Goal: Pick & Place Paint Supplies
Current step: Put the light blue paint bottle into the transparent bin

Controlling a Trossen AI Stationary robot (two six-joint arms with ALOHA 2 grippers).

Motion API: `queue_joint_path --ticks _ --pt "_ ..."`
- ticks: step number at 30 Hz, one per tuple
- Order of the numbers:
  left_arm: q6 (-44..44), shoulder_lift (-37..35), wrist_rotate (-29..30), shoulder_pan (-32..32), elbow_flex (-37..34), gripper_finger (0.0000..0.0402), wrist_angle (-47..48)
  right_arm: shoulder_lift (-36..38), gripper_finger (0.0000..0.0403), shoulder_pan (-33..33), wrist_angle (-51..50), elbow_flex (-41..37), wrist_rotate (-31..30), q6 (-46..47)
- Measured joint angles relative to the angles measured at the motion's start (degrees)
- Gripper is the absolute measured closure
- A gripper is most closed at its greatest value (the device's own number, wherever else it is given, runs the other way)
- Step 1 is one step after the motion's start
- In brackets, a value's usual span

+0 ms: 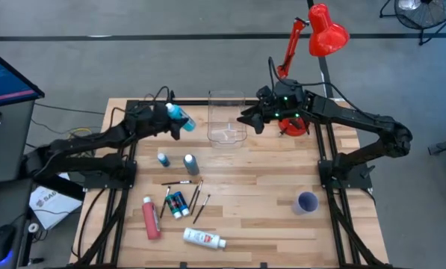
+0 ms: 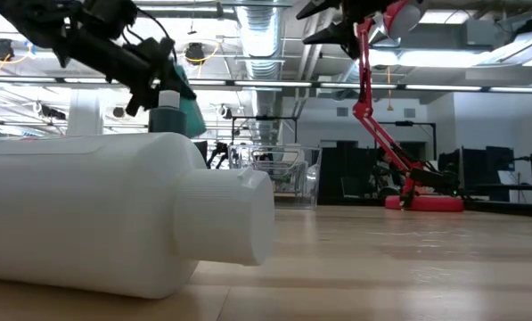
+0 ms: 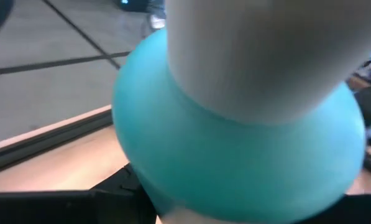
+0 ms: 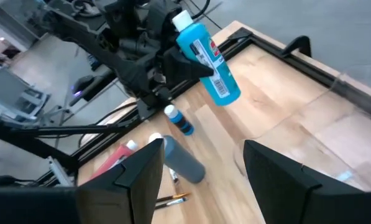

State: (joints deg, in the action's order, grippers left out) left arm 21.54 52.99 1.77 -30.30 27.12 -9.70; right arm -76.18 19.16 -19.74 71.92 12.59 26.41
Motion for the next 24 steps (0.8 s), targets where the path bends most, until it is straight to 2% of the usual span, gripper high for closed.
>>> queue_joint_path --ticks 6,11,17,24 --pt "0.32 0.33 -4.94 4.0 4.78 0.0229 0.66 0.0 0.0188 -0.67 6.06 0.0 1.04 0.0" --pt "1.05 0.95 -5.12 9.4 8.75 0.0229 0.88 0.02 0.0188 -3.31 12.85 0.0 1.05 -2.3" --pt "1.61 2.92 -6.46 16.68 10.46 0.0229 1.15 0.02 0.0188 -7.22 13.08 0.0 1.01 -4.29" --pt "3.06 5.18 -9.68 24.75 10.44 0.0229 1.38 -0.12 0.0193 -12.12 10.21 1.13 0.89 -1.5"
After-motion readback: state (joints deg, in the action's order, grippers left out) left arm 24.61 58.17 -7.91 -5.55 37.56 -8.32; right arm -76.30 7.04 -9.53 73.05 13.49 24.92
